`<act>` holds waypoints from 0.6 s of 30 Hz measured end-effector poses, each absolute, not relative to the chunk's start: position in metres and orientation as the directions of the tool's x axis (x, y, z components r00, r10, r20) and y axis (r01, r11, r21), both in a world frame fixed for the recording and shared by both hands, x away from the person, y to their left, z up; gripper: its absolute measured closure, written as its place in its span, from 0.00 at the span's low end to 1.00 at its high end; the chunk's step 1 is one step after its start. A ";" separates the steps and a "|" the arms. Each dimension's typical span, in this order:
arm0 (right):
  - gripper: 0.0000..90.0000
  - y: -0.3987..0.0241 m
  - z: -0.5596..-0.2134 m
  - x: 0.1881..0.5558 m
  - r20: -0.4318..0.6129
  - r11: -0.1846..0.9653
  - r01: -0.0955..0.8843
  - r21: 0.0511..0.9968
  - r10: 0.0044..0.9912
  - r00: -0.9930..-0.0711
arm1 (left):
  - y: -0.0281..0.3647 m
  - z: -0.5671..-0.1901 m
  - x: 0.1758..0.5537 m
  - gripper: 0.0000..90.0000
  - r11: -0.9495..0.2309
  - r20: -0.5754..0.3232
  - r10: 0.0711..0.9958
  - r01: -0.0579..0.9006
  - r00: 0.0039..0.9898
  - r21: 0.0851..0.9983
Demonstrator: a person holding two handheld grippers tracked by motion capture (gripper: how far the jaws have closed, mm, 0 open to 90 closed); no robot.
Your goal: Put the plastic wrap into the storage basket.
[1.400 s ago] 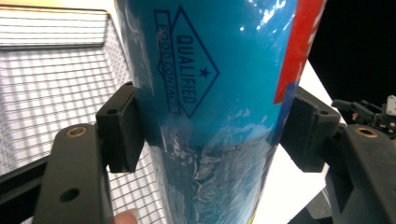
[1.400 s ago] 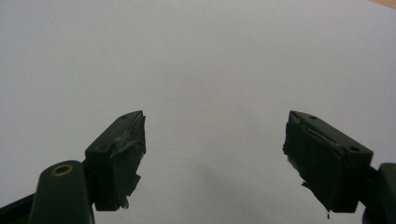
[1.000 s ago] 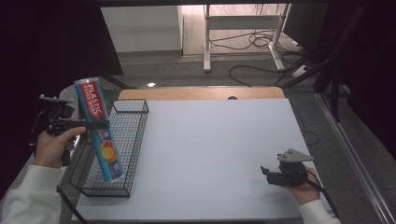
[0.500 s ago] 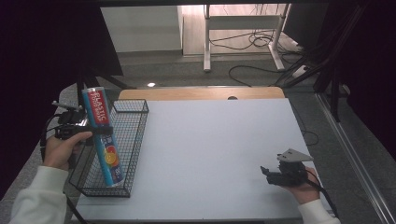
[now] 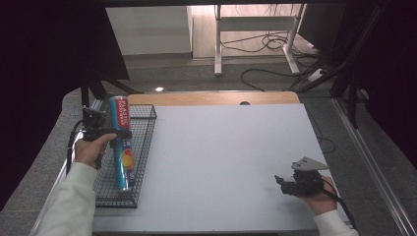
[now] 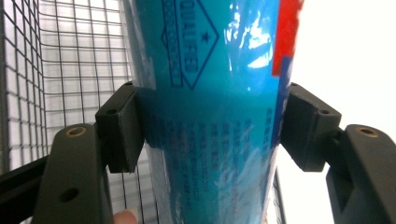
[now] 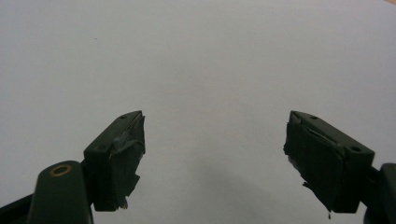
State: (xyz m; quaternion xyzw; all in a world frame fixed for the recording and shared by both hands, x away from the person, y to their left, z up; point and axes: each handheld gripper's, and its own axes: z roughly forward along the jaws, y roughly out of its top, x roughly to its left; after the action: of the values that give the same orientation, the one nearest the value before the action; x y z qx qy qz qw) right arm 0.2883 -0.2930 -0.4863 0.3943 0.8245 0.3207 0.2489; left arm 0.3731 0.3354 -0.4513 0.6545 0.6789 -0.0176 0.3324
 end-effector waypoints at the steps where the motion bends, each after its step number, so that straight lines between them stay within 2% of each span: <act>1: 0.23 -0.293 -0.486 0.288 -0.156 0.482 0.491 0.725 0.810 -0.565 | 0.330 -0.455 0.380 0.35 0.134 -0.431 0.900 0.907 0.057 0.400; 2: 0.23 -0.293 -0.486 0.288 -0.156 0.482 0.491 0.725 0.810 -0.565 | 0.330 -0.455 0.380 0.35 0.134 -0.431 0.900 0.907 0.057 0.400; 3: 0.23 -0.293 -0.486 0.289 -0.154 0.479 0.493 0.726 0.812 -0.562 | 0.323 -0.456 0.385 0.35 0.099 -0.375 0.924 0.906 0.069 0.411; 4: 0.23 -0.293 -0.486 0.289 -0.154 0.479 0.493 0.726 0.812 -0.562 | 0.323 -0.456 0.385 0.35 0.099 -0.375 0.924 0.906 0.069 0.411; 5: 0.23 -0.293 -0.486 0.290 -0.156 0.481 0.493 0.726 0.812 -0.562 | 0.317 -0.459 0.388 0.35 0.077 -0.336 0.939 0.909 0.072 0.410; 18: 0.22 -0.292 -0.489 0.290 -0.167 0.490 0.493 0.719 0.810 -0.562 | 0.307 -0.494 0.409 0.35 0.132 -0.307 0.952 0.928 -0.020 0.349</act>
State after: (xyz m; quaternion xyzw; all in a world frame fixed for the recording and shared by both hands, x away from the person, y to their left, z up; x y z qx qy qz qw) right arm 0.2905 -0.2919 -0.4886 0.3948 0.8256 0.3149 0.2518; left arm 0.4091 0.3075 -0.4938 0.6582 0.7138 0.0250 0.2379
